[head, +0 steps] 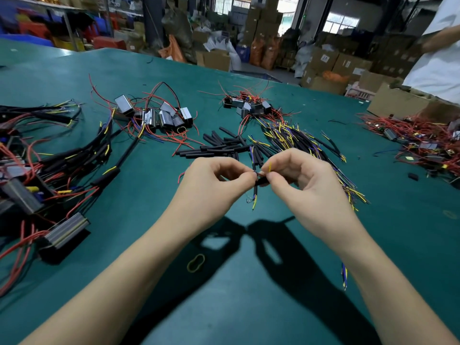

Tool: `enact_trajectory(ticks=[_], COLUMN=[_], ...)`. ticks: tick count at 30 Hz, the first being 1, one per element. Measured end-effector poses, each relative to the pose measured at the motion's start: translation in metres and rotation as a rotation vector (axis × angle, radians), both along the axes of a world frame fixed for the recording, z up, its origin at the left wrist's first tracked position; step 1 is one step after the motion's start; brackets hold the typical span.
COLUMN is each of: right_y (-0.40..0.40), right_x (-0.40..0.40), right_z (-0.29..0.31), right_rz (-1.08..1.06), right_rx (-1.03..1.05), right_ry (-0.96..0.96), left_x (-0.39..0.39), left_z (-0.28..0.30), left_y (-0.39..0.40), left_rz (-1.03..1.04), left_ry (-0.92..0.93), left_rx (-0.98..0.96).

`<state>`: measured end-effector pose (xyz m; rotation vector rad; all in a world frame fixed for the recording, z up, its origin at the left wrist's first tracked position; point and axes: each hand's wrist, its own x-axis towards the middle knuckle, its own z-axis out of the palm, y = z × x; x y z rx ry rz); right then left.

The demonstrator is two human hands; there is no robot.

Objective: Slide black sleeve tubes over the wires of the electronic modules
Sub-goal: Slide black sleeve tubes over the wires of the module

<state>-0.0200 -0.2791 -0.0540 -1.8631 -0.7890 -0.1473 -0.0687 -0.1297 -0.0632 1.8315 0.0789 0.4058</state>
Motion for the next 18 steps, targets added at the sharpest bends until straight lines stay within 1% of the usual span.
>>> enact_trajectory(ticks=[3,8,10,13,14,16,18], right_y=[0.0,0.001,-0.001,-0.009,-0.012,-0.017,-0.018], right_x=[0.0,0.001,0.002,0.009,0.011,0.014,0.015], right_z=[0.0,-0.004,-0.006,-0.006,-0.005,-0.004,-0.003], right_rz=[0.022,0.004,0.012,0.002,-0.002,-0.005,-0.021], right_rx=[0.011,-0.048,-0.063,-0.155,-0.167,-0.165,-0.182], right_ry=[0.028,0.02,-0.006,-0.116,-0.121,-0.1,-0.137], left_x=[0.0,-0.002,-0.002,-0.001,0.0,-0.001,-0.002], left_z=[0.0,-0.001,-0.001,-0.001,0.0,0.001,0.002], left_y=[0.001,0.001,0.0,0.005,0.008,0.014,0.017], left_rz=[0.022,0.015,0.015,0.048,0.044,0.001,-0.043], left_ry=[0.004,0.002,0.004,-0.016,-0.022,-0.017,0.006], left_rx=[0.007,0.02,0.017,0.006,0.001,0.008,0.05])
